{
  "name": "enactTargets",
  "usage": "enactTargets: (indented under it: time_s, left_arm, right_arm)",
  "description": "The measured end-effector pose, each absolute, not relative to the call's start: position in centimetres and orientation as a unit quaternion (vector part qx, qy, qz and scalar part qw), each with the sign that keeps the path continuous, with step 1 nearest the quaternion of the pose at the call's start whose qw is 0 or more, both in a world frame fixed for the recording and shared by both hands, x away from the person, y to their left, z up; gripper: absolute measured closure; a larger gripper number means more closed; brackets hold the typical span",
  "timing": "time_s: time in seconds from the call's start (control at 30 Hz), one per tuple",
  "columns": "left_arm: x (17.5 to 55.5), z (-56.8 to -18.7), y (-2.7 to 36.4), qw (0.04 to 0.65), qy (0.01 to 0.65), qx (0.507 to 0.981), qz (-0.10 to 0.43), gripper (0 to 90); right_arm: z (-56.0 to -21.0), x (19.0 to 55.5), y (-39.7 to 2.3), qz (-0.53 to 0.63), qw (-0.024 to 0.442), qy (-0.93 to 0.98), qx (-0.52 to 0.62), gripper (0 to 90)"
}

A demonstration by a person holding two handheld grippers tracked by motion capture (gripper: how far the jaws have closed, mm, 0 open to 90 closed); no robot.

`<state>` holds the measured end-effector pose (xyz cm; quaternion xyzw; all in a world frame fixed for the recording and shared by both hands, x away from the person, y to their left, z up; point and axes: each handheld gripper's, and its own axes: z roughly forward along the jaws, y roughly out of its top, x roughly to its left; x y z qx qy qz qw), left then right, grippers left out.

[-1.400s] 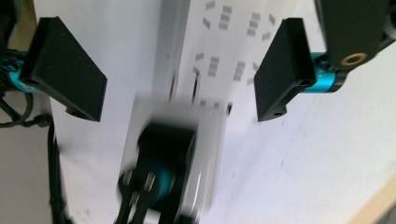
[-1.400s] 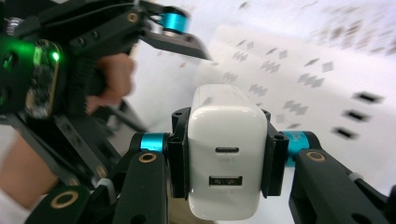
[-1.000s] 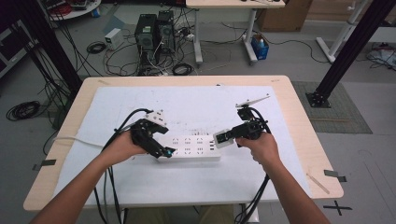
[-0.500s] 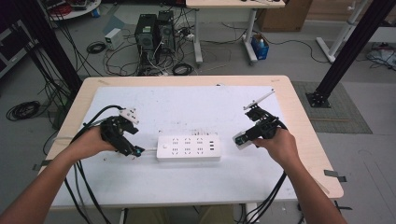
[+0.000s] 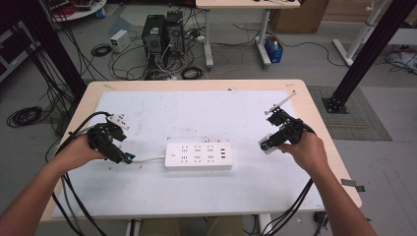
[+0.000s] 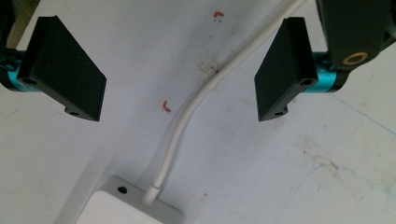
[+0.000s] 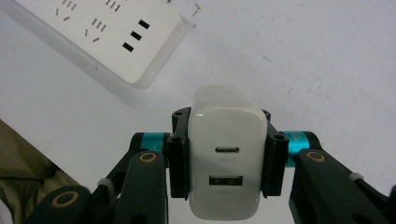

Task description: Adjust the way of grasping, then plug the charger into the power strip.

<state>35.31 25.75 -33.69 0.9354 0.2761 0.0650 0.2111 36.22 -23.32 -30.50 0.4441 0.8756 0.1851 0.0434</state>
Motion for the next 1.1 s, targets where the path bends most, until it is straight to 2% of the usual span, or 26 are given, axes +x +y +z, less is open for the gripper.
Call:
enactTargets:
  time_s: [0.57,1.1]
  left_arm:
    - [34.2,-33.4,26.9,0.203,0.283,0.934,0.076,16.8]
    - [34.3,-33.4,26.1,0.2,0.266,0.939,0.081,16.8]
  right_arm:
    - [-29.6,36.0,-24.0,0.109,0.098,0.889,0.434,62.2]
    - [-29.3,36.4,-23.0,0.135,0.081,0.899,0.409,62.2]
